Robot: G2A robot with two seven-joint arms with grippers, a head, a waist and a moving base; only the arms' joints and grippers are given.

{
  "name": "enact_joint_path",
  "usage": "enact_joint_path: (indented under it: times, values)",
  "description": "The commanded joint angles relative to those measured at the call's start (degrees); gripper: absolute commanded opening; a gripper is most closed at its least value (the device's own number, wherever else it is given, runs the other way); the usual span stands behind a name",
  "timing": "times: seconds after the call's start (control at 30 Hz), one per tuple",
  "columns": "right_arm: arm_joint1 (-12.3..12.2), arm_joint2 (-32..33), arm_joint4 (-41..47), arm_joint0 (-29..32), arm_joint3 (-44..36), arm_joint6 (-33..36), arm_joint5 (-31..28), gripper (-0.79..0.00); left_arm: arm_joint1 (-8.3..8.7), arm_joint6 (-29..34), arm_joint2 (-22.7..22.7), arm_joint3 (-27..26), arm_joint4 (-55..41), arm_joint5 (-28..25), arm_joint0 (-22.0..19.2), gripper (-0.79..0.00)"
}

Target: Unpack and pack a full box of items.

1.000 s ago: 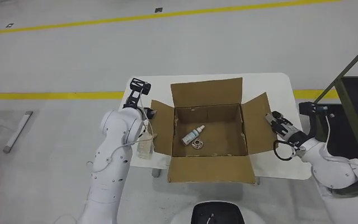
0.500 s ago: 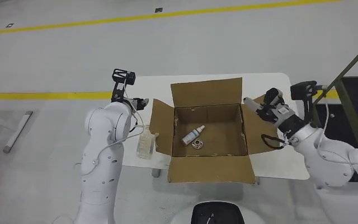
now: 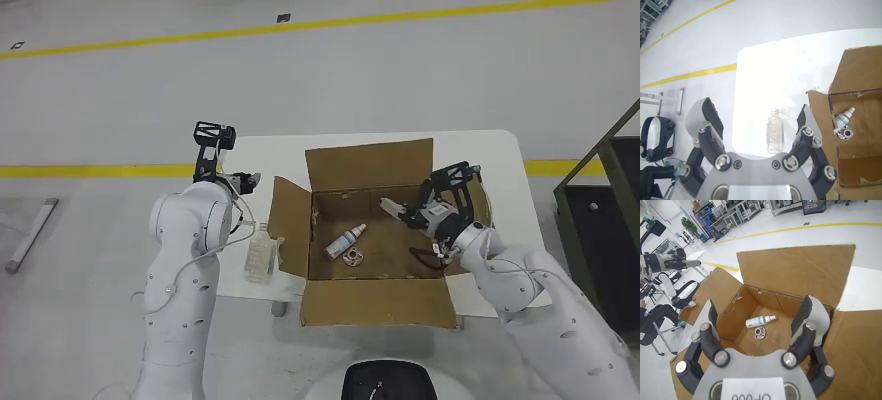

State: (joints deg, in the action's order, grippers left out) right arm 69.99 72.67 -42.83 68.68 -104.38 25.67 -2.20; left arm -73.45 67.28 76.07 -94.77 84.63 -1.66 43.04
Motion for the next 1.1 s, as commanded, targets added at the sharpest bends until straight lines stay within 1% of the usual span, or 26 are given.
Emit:
enact_joint_path:
  times: [0.0,0.1,0.17,0.23,0.4,0.43,0.5,0.57,0.6,0.67,1.07]
  values:
    - [0.0,0.0,0.0,0.0,0.0,0.0,0.0,0.000,0.00,0.0,0.0,0.0,0.0,0.0,0.0,0.000]
    - [0.0,-0.2,-0.2,0.0,-0.2,0.1,-0.4,0.000,0.00,0.0,0.0,0.0,0.0,0.0,0.0,0.000]
    - [-0.2,-0.3,-2.5,0.1,-0.5,1.2,-1.7,0.000,0.00,0.0,0.0,0.0,0.0,0.0,0.0,0.000]
    - [-0.2,-0.2,-3.1,0.6,-0.8,1.5,0.1,0.000,0.00,0.0,0.0,0.0,0.0,0.0,0.0,0.000]
    - [0.6,-1.5,-1.1,2.2,-2.1,2.7,13.1,0.000,0.00,0.0,0.0,0.0,0.0,0.0,0.0,0.000]
    - [0.8,-2.5,-2.1,2.1,-2.0,3.2,16.8,0.000,0.00,0.0,0.0,0.0,0.0,0.0,0.0,0.000]
    - [1.4,-5.1,-1.5,1.4,-2.3,3.6,21.8,0.000,0.00,0.0,0.0,0.0,0.0,0.0,0.0,0.000]
    - [2.0,-7.3,-3.0,0.6,-1.3,1.6,27.3,0.000,0.00,0.0,0.0,0.0,0.0,0.0,0.0,0.000]
    - [2.4,-8.5,-2.4,0.0,-0.8,1.9,29.2,0.000,0.00,0.0,0.0,0.0,0.0,0.0,0.0,0.000]
    - [3.0,-10.0,-1.9,-1.4,0.7,0.2,31.9,0.000,0.00,0.0,0.0,0.0,0.0,0.0,0.0,0.000]
    - [3.0,-10.0,-1.9,-1.4,0.7,0.2,31.9,0.000,0.00,0.0,0.0,0.0,0.0,0.0,0.0,0.000]
